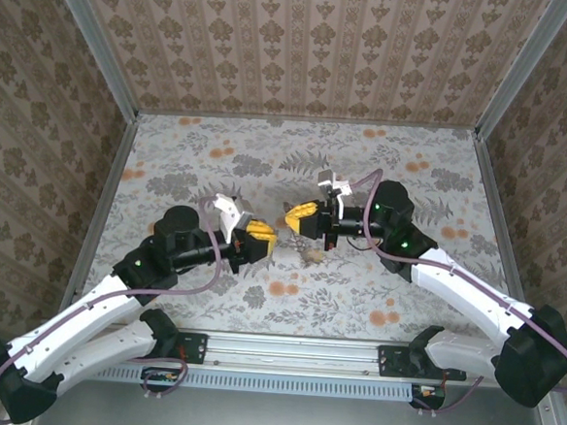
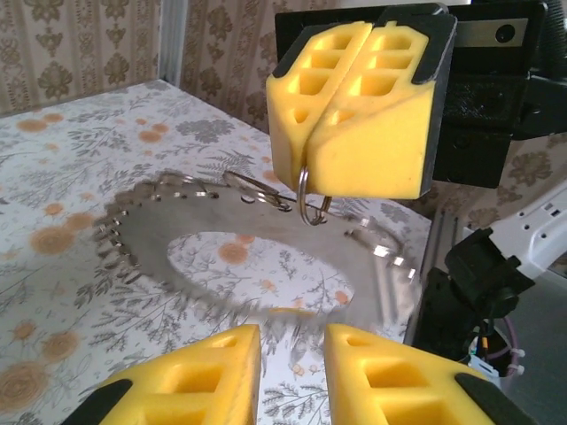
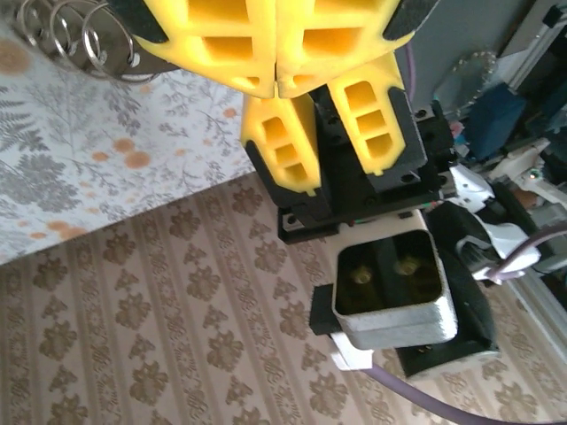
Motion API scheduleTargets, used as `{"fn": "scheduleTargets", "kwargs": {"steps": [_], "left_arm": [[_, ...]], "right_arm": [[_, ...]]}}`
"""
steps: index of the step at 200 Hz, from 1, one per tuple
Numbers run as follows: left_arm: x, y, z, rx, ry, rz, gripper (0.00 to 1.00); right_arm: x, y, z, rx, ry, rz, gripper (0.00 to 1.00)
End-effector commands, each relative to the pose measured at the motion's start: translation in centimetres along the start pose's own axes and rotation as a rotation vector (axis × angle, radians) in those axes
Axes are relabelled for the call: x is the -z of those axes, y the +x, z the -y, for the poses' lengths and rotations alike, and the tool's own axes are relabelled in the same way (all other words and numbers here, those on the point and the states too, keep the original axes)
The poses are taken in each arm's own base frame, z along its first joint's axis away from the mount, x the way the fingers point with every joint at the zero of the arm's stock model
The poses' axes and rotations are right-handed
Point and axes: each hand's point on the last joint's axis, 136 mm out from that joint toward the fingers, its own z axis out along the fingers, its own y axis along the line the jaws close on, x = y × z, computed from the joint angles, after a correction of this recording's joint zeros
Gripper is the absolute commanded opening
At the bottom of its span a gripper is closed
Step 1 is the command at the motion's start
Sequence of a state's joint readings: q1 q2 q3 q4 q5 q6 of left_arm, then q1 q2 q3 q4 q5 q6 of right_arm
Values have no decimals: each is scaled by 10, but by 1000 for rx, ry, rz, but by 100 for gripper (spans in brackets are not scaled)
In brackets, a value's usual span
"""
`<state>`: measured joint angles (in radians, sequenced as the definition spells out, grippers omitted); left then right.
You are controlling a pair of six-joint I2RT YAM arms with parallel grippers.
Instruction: Put the keys on the keyring
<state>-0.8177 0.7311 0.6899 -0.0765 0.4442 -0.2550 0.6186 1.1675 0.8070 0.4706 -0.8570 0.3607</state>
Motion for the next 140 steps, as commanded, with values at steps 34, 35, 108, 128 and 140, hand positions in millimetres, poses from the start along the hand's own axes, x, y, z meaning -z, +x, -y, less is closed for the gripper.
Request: {"fn": "scheduleTargets", "kwargs": {"steps": [34,35,108,128,140], "left_arm": [[6,-34,31,-67,133,98,32],[6,-35,31,-68,134,99,32],[7,-49,37,-96,159,139,32],[6,-52,38,-100,165,141,33],[4,-52,37,-102,163,138,34]], "right_arm": [[1,-15,-38,55,-145,41,0],[1,-15,-38,55,-144,41,0],[-2,-11,-40,51,-164,32,0],[-2,-11,-41,50,-168,32,0],[-3,-9,-42,50,-175,29,0]]}}
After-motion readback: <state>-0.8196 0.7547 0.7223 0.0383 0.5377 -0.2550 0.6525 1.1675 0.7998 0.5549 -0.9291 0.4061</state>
